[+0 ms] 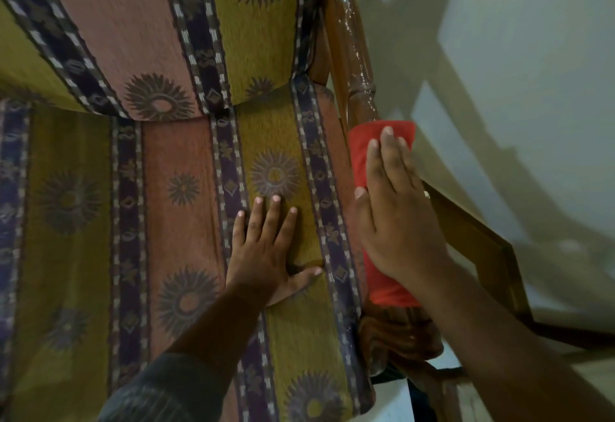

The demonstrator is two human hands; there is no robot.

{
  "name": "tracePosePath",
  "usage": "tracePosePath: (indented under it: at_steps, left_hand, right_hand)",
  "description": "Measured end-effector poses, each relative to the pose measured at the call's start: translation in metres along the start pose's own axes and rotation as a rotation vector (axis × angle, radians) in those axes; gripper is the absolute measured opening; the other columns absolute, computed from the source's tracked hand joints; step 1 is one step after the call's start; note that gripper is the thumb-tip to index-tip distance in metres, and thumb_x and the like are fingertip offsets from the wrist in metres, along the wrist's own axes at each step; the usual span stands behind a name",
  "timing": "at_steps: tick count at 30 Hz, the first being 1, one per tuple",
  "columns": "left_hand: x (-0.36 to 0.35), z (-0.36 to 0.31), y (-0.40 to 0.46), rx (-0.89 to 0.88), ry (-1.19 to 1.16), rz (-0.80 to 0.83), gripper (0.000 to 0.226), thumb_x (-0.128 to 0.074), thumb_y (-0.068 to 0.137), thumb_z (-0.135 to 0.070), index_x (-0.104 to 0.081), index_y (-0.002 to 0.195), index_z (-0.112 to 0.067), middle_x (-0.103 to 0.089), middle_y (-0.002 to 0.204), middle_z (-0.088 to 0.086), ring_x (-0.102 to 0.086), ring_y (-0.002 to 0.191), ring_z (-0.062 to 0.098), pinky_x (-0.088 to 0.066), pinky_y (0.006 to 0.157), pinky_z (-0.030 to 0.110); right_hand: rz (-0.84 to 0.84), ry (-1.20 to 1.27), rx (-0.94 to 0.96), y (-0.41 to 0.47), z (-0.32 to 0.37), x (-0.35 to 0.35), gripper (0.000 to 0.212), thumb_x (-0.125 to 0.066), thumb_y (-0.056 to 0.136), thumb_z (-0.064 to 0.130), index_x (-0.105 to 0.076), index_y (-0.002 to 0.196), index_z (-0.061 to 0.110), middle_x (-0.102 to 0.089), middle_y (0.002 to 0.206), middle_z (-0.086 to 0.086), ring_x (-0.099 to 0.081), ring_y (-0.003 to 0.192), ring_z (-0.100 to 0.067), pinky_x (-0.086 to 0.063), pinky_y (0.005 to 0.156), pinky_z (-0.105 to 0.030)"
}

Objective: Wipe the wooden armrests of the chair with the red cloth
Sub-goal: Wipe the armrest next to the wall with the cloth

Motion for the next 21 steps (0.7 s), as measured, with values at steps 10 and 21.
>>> tracePosePath:
  at_steps: [10,21]
  left_hand:
    - [-0.005,0.000,0.000,-0.014,0.004,-0.037,0.112,-0.026,0.074,-0.094,-0.017,0.157,-0.019,-0.008,0.167,0.014,0.001,0.153,0.039,-0.007,0.120,0.063]
    - [-0.004,0.000,-0.001,0.001,0.027,-0.033,0.113,-0.026,0.074,-0.094,-0.012,0.158,-0.021,-0.004,0.167,0.013,0.004,0.153,0.036,-0.002,0.120,0.061]
  right_hand:
    - [-0.019,-0.112,-0.001,-0.020,0.003,-0.002,0.063,-0.025,0.102,0.032,-0.006,0.156,0.005,-0.004,0.167,-0.018,-0.001,0.154,-0.036,-0.019,0.122,-0.050]
    - [0.008,0.335,-0.185,-0.018,-0.014,0.003,0.064,-0.023,0.105,0.044,0.006,0.157,0.021,0.006,0.168,-0.002,0.001,0.151,-0.012,-0.011,0.114,-0.027]
Point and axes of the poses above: each hand's wrist, its own y-axis towards the middle knuckle, its own x-axis out of the back of the hand, z = x × y, the point moved 4 cm from there along y, towards the middle knuckle
